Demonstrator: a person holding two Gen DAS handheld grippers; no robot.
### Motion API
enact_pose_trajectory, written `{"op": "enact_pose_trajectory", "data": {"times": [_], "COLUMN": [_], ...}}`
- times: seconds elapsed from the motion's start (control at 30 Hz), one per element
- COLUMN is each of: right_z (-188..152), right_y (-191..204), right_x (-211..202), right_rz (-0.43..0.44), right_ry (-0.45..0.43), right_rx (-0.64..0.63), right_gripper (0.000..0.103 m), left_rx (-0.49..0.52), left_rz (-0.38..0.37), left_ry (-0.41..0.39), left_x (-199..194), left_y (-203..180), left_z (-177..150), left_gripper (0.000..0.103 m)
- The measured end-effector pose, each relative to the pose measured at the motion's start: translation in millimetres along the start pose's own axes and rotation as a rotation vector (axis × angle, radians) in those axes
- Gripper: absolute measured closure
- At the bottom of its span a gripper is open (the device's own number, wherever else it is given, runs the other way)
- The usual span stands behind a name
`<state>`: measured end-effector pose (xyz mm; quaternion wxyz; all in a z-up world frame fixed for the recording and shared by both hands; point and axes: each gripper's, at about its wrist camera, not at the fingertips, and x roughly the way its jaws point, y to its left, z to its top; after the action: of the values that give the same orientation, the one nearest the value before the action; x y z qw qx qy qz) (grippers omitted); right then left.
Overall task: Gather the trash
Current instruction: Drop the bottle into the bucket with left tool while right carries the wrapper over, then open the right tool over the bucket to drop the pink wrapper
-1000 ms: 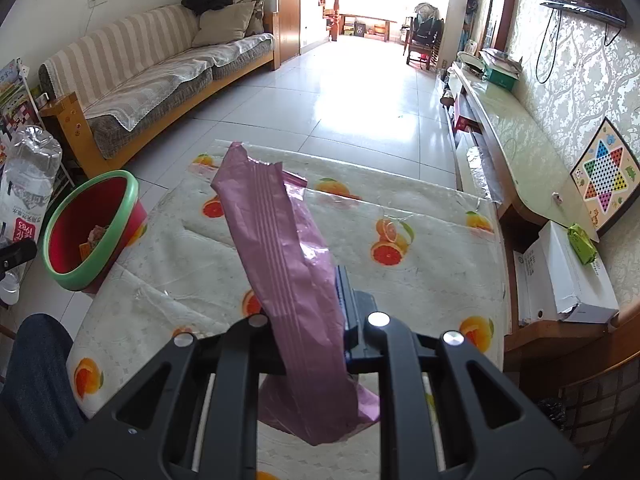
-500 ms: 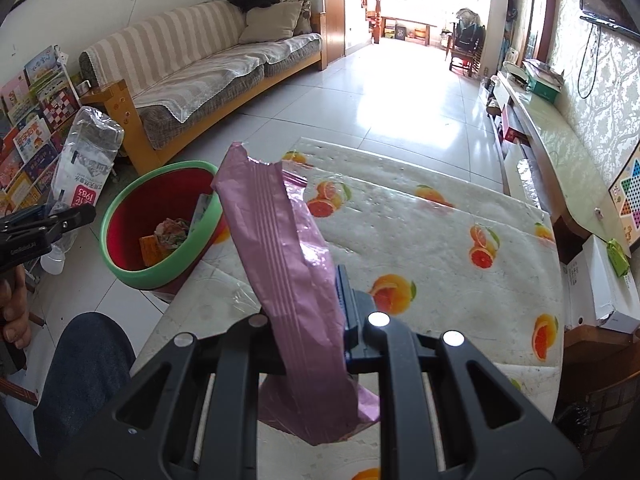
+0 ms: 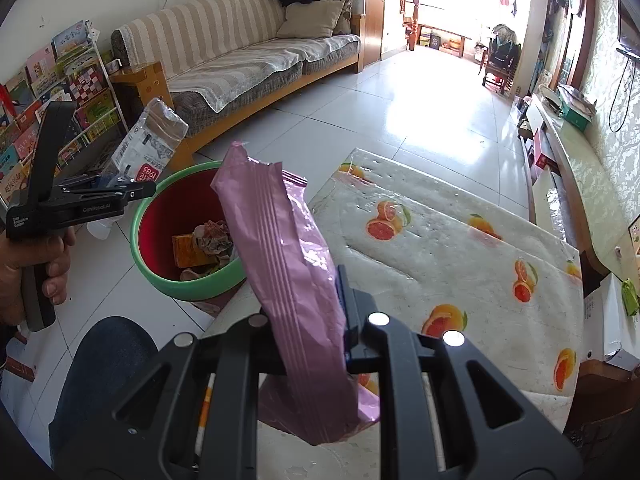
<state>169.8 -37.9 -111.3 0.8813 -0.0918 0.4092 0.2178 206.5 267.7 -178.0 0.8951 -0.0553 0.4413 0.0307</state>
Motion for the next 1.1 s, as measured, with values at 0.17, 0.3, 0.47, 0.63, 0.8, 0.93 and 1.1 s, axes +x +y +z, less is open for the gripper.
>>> {"op": "enact_pose_trajectory", "data": {"times": [0.17,0.3,0.47,0.63,0.8,0.93,1.1], "right_z": [3.2,4.9,7.1,9.7,14.3,24.4,41.5], "right_y": [8.9,15.2,25.1,32.4,39.4,51.8,72.9], "right_x": [6.4,11.5,20.3,27.6,39.9,55.0,84.5], "right_rz": [0.005,0.008,0.02,0.033,0.052,0.088,0.149], "right_ry": [0.015,0.023,0.039,0.052,0.063,0.064,0.082], "right_rx": [-0.018,-0.029,-0.036,-0.043,-0.053,-0.059,-0.053], "right_gripper": [0.087,0.086,0.087,0.087,0.087,0.087,0.087], "left_rx": [-0.009,-0.02,-0.041,-0.048,-0.053,-0.068,-0.108], "left_rz": [-0.005,-0.013,-0.012,-0.006,0.024,0.044,0.053], "left_ry": [0.018,0.038,0.019,-0.002,-0.032,-0.044,-0.053], "left_x": [10.9,20.1,21.6,15.1,-0.7,-14.7,-29.5], "left_y": [2.1,4.9,8.9,11.8,20.5,32.3,48.1], "left_z": [-3.4,-4.1,-2.8,-0.9,-3.2,-9.8,-23.3], "left_gripper": [0.048,0.046,0.029,0.029,0.021,0.021,0.02]}}
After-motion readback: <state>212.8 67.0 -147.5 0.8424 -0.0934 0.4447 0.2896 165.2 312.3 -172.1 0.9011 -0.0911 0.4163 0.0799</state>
